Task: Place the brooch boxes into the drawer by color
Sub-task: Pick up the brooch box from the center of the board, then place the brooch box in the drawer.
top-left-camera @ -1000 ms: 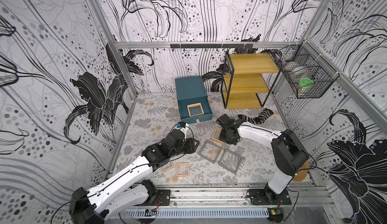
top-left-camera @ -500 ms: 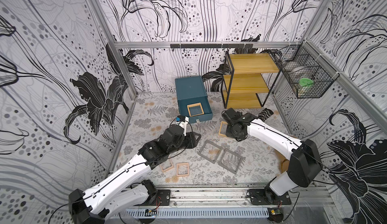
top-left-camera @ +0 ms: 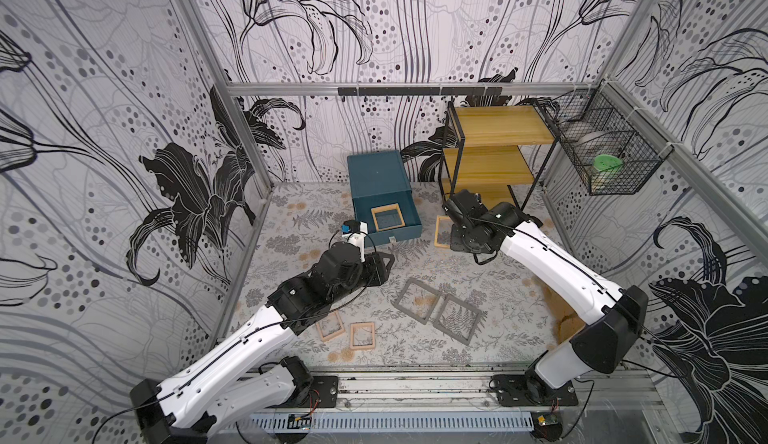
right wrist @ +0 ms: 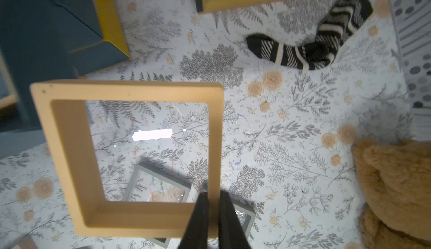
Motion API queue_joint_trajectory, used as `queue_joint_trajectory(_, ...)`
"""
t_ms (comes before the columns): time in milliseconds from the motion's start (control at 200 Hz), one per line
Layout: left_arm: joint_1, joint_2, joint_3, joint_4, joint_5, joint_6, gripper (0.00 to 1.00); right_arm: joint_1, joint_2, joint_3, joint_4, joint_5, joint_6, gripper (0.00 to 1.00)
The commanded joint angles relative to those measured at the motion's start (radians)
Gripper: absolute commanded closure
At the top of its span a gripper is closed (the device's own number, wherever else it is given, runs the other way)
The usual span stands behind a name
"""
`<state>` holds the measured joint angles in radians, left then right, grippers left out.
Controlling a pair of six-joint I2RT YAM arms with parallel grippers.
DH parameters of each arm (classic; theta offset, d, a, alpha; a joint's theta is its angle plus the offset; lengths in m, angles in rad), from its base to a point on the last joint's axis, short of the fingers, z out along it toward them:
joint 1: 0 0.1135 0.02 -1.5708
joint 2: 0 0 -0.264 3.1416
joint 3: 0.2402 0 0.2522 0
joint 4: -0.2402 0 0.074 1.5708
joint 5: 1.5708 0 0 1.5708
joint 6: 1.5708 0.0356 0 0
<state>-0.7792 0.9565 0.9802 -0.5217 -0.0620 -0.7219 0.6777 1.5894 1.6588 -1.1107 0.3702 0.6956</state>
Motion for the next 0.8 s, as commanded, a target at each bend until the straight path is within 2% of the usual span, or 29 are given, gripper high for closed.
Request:
queue_joint_trajectory(0, -0.001, 0.006, 0.059, -0.035, -0.085, -0.005, 0.55, 0.023, 0.052, 0.119, -0.052, 0.045, -0.071, 1.00)
queue_joint_trajectory(200, 0.034, 0.027, 0.101, -0.066, -0.119, -0.036, 0.55, 0.035, 0.166, 0.324, -0.058, -0.010, -0.127, 1.00)
queue_joint_trajectory(526, 0.161, 0.028, 0.131, -0.107, -0.121, -0.062, 0.55, 0.051, 0.339, 0.598, -0.039, -0.074, -0.193, 1.00)
queue_joint_trajectory(796, 0.177, -0.010, 0.165, -0.193, -0.273, -0.107, 0.54, 0.065, 0.465, 0.747, -0.009, -0.142, -0.218, 1.00)
